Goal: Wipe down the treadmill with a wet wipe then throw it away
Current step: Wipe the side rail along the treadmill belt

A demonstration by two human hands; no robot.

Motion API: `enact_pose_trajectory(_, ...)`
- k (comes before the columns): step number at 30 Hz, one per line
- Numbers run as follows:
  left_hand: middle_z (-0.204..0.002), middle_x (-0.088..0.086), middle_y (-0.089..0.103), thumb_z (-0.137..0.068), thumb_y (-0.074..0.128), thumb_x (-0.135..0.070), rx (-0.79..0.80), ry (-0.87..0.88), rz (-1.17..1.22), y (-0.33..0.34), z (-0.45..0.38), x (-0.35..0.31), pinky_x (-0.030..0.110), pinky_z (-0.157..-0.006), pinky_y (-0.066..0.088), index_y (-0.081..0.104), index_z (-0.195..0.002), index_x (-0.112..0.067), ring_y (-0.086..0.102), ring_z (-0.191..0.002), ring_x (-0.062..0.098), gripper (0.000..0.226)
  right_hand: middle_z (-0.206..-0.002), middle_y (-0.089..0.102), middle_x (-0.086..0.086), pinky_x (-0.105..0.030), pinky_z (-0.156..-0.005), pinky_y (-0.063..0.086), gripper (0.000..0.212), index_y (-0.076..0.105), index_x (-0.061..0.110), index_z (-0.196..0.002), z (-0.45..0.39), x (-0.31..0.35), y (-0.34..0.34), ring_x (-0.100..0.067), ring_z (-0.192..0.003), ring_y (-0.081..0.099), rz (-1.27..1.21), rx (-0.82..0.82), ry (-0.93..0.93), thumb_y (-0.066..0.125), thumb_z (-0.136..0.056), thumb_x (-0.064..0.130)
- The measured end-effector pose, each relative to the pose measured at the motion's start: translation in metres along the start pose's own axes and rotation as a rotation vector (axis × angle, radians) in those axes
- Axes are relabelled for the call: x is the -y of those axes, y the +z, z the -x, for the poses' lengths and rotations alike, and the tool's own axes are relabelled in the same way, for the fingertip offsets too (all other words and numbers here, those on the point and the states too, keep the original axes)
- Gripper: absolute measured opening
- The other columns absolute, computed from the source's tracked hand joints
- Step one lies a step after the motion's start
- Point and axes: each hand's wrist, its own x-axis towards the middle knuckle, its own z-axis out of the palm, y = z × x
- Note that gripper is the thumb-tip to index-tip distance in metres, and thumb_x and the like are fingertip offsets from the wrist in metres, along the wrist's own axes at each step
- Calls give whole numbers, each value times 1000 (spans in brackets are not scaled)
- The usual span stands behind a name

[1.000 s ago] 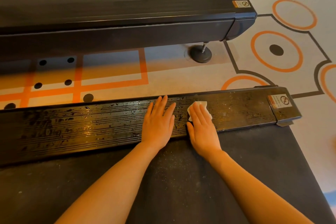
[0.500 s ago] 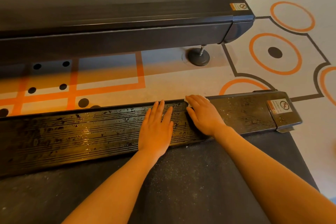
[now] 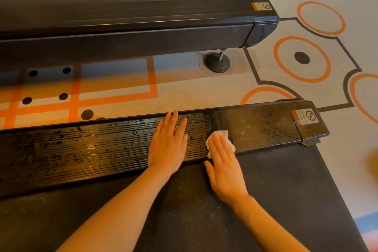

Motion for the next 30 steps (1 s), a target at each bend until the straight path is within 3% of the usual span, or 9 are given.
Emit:
enact_pose_trajectory(3,-163,8,11,-104,26,-39,-1,1,-8,1,0,0,37,-120,3,24,-153,-20,3,-150,23,53,-162,2,6,-34,-120,4,64,13,21,-155,12,-2,6,-7,-149,-7,-34,13,36,31,-99,49)
enact_pose_trajectory(10,-162,9,14,-103,31,-38,-1,-8,-15,1,0,-1,36,-118,3,27,-152,-19,6,-150,24,53,-161,7,-1,-36,-121,3,67,16,13,-153,-38,-13,-12,-18,-150,-1,-32,-53,45,18,-97,50)
enact_pose_trajectory(15,-161,9,17,-103,34,-37,-8,-10,-21,0,-1,-1,37,-118,4,30,-152,-18,9,-150,24,52,-160,1,0,-34,-120,-2,60,11,13,-154,-41,-11,-14,-16,-148,-7,-22,-48,65,32,-103,38)
enact_pose_trajectory(24,-161,10,17,-102,27,-40,-1,-6,-56,1,0,-1,39,-119,10,29,-152,-19,10,-150,26,54,-160,1,5,-31,-119,-3,61,11,20,-152,4,-11,-1,-12,-149,-8,-26,-57,96,28,-99,44)
enact_pose_trajectory(28,-162,9,15,-102,27,-40,3,-9,-54,1,-1,-2,38,-119,8,27,-153,-20,8,-150,25,54,-161,7,1,-31,-119,-3,67,17,14,-153,-12,-15,-9,-16,-149,-2,-25,-69,75,16,-97,50)
enact_pose_trajectory(30,-162,9,14,-103,28,-40,9,-12,-57,0,-1,-2,38,-119,6,26,-153,-20,6,-150,25,54,-162,8,-2,-33,-120,0,66,17,12,-154,-25,-18,-13,-18,-150,-1,-37,-66,78,22,-99,47)
